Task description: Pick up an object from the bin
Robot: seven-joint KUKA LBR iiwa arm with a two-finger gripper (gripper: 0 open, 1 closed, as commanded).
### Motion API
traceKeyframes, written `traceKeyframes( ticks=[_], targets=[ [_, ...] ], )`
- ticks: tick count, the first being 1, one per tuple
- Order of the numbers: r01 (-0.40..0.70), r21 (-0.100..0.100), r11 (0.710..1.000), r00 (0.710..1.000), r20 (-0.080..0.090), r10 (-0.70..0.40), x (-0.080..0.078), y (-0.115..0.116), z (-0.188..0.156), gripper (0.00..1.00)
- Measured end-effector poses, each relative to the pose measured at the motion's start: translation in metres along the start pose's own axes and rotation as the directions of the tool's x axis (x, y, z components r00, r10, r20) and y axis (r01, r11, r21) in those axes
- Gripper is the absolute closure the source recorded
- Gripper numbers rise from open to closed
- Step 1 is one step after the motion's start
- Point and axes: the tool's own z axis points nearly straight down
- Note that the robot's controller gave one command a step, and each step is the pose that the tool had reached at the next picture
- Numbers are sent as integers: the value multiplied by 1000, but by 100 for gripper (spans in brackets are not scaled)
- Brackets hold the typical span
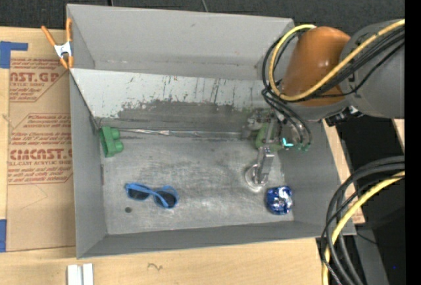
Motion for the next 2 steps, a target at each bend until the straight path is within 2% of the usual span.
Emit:
traceKeyframes(
  ticks=[1,2],
  targets=[
    [386,-3,922,922,9,-386,31,-74,64,0],
    [392,1,920,920,7,-392,29,-74,60,100]
  ],
)
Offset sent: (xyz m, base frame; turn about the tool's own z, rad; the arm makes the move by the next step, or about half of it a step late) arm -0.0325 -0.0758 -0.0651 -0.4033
